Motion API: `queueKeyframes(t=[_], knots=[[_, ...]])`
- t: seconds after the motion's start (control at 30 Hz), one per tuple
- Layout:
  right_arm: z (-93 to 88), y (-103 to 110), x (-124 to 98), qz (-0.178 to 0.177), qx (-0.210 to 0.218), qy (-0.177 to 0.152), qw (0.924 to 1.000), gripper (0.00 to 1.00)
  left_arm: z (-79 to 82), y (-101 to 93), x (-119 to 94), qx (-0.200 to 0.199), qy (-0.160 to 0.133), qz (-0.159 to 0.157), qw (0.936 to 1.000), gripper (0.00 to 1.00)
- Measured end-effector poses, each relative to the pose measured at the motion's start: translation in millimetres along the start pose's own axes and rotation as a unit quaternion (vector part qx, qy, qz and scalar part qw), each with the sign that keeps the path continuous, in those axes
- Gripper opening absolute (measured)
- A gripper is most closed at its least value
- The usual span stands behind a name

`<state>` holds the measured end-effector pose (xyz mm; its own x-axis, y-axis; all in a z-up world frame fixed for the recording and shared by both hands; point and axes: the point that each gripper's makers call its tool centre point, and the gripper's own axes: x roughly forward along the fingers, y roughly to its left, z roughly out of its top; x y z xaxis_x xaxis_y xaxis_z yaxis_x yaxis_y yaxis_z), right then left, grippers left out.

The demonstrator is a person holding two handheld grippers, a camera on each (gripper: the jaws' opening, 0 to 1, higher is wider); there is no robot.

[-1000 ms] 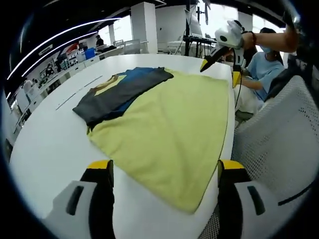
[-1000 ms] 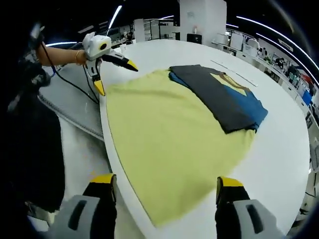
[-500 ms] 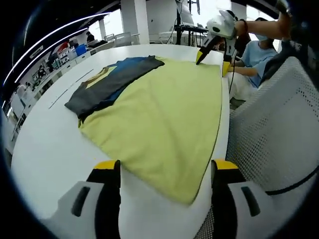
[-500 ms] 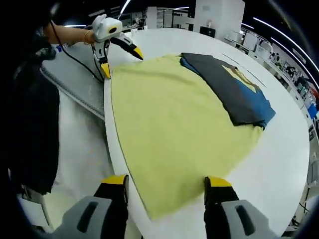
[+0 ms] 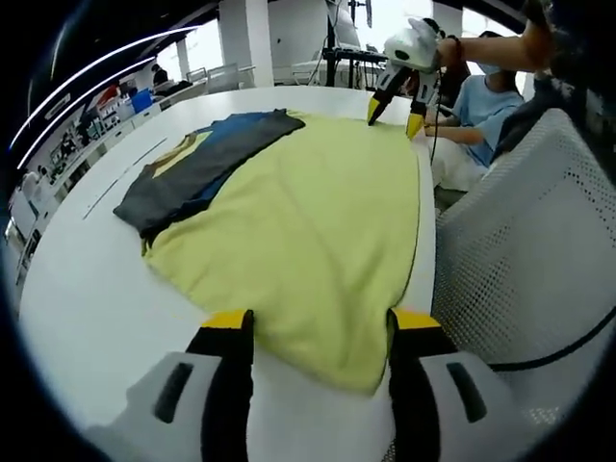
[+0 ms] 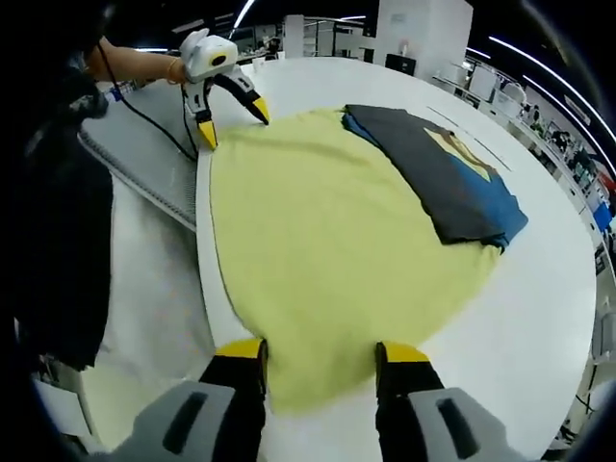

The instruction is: Fold the garment on the visible template until the final outline fits inside the template.

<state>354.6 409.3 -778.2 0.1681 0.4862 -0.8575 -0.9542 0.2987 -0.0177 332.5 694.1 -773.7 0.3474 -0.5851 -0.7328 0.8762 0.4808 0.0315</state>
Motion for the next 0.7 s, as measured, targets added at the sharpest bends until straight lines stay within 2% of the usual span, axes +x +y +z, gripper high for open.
queueKeyframes(t=[0.13,0.27,0.4,0.7], knots=[[0.5,-0.5,-0.2,0.0,-0.004,0.001,1.0,0.35,0.8,2.1,-2.0,-0.006,-0.003,0.002,1.0,0.25],[1.1,0.4,-0.1,0.0,-0.008,0.004,1.0,0.18,-2.1,11.4,-4.1,-0.009,0.005,0.022,0.9997,0.1],[0.5,-2.9,-0.7,-0.008,-0.014,0.01,0.9998,0.06,-2.3,11.2,-3.9,-0.009,0.007,0.026,0.9996,0.05],[-4.0,3.5,-3.7,0.0,0.003,0.013,0.9999,0.0,-3.8,7.0,-6.5,-0.019,0.008,0.034,0.9992,0.02]])
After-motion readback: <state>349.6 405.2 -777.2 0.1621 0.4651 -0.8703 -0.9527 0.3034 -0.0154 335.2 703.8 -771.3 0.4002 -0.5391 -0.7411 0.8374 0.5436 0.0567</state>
